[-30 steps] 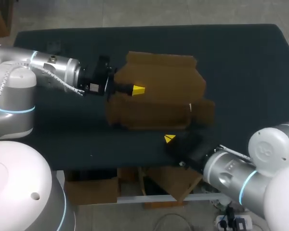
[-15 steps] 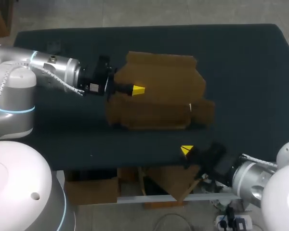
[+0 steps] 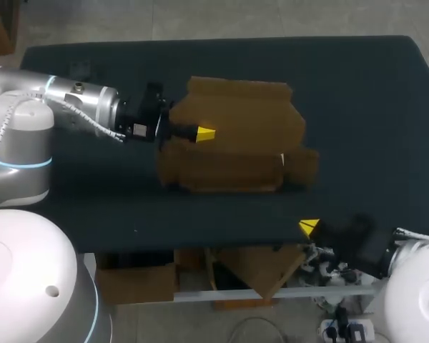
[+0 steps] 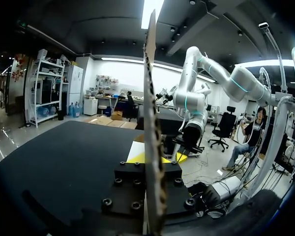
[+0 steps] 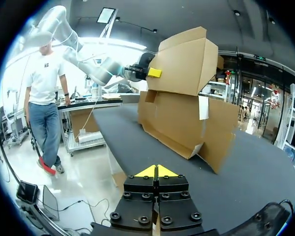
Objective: Assemble the packaging by folding the flat box into shape, placing the metal phone stand inside, and closing the box properly
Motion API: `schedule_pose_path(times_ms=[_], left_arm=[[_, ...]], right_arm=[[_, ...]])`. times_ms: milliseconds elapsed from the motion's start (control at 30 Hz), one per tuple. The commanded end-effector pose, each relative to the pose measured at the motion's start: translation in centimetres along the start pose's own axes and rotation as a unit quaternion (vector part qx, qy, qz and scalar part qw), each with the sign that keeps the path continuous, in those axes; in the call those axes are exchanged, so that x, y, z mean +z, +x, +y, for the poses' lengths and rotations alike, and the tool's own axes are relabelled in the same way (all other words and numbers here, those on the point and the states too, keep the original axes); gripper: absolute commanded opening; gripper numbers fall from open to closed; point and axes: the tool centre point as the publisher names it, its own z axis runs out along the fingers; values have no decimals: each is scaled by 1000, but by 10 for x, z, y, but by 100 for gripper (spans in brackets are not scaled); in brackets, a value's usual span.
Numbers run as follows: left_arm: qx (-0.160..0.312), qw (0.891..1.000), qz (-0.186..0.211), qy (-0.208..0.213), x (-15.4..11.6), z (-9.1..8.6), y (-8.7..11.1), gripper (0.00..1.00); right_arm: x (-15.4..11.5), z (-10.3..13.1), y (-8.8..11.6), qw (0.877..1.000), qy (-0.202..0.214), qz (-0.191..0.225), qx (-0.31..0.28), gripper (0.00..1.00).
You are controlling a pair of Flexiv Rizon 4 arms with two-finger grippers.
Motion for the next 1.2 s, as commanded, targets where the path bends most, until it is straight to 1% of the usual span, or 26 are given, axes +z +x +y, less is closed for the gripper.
schedule_pose_path(times_ms=[33,133,267,400,467,600,667,767,833,900,967,1067,1133,1200], left_arm=[[0,1000,2,-1,-2,3,-1,0],[0,1000,2,-1,-2,3,-1,0],[0,1000,2,-1,-2,3,-1,0],[0,1000,2,-1,-2,3,-1,0],[0,1000,2,-1,-2,3,-1,0],[0,1000,2,-1,-2,3,-1,0],[0,1000,2,-1,-2,3,-1,0],[0,1000,2,-1,-2,3,-1,0],[0,1000,2,-1,-2,3,-1,0],[0,1000,2,-1,-2,3,-1,0],[0,1000,2,-1,-2,3,-1,0],[0,1000,2,-1,-2,3,-1,0],[0,1000,2,-1,-2,3,-1,0],[0,1000,2,-1,-2,3,-1,0]], right_arm=[[-29,1,-14,1000,-3,11,0,18],[-35,0,-22,1000,-5,16,-3,17],[-39,0,-34,999,-7,34,-13,20],[-42,0,-48,999,-9,43,-19,22],[-42,-1,-56,998,-11,53,-21,24],[-40,-2,-70,998,-16,60,-23,33],[-37,-2,-75,997,-19,70,-26,36],[-30,-2,-82,996,-19,83,-30,48],[-24,-1,-86,995,-17,88,-33,50],[-20,0,-91,995,-17,94,-36,55],[-14,1,-95,994,-15,97,-38,55],[-6,1,-103,994,-16,101,-38,57],[0,1,-109,994,-19,104,-35,61],[5,1,-114,994,-21,104,-32,60]])
